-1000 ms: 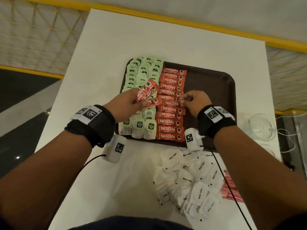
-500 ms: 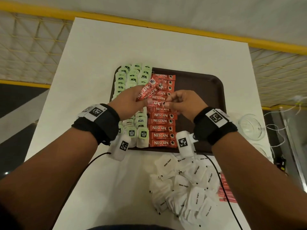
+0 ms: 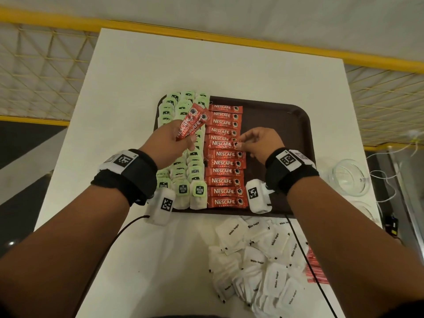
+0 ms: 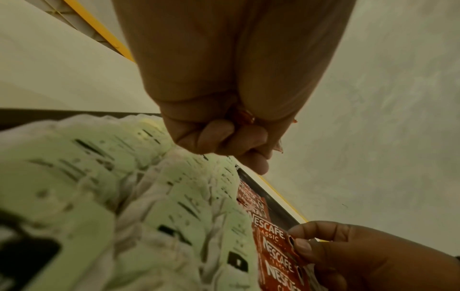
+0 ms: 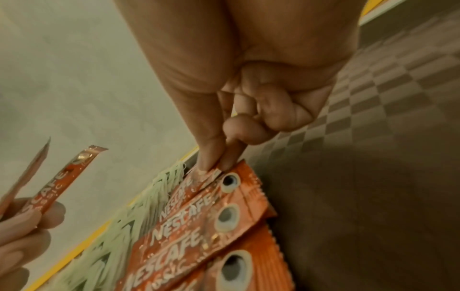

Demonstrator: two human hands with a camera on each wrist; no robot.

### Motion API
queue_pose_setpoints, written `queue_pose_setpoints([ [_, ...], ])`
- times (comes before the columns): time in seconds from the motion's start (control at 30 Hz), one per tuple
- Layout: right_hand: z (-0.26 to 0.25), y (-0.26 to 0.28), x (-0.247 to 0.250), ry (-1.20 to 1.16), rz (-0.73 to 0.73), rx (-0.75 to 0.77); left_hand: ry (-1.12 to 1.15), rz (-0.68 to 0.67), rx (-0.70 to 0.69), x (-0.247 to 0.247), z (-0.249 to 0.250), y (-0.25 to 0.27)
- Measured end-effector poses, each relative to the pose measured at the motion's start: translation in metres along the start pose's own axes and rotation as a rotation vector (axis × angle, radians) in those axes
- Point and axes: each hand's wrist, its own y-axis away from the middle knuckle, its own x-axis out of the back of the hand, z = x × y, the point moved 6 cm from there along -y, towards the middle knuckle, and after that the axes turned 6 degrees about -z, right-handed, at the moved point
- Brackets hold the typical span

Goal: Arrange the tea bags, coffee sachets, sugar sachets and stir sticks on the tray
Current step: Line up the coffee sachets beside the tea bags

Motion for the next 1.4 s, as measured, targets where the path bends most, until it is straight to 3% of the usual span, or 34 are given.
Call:
queue_pose_setpoints([
  [0.1, -0.003, -0.003, 0.005, 0.056, 0.064, -0.012, 0.023, -0.039, 0.006, -0.004, 0.000, -0.003],
  [0.2, -0.021, 0.006, 0.013, 0.151, 0.160, 0.086, 0.054, -0.105, 0.010, -0.007, 0.003, -0.004],
  [0.33, -0.065, 0.027, 0.011, 0.001, -0.001, 0.273, 0.067, -0.191, -0.036, -0.015, 0.017, -0.003],
  [0.47, -0.094, 0.030, 0.012, 0.152, -0.078, 0.334, 0.107, -0.227, -0.091, -0.018, 0.029, -0.004],
  [0.7, -0.048, 0.013, 0.021, -0.211, -0.013, 0.135, 0.111, 0.013, -0.055, 0.003, 0.023, -0.014],
  [0.87, -0.023, -0.003, 0.012, -0.098, -0.001, 0.002, 0.303, 0.014, 0.044, 0.008, 0.013, -0.022],
  [1.1, -0.016, -0.017, 0.007, 0.033, 0.087, 0.021, -0.203, 0.018, -0.071, 0.013, 0.024, -0.041],
  [1.23, -0.014, -0.022, 0.007, 0.024, 0.093, -0.031, -0.295, -0.020, -0.080, 0.007, 0.036, -0.060],
  [1.4, -0.009, -0.010, 0.017, 0.013, 0.216, -0.003, -0.405, -0.086, -0.067, -0.003, 0.056, -0.082],
])
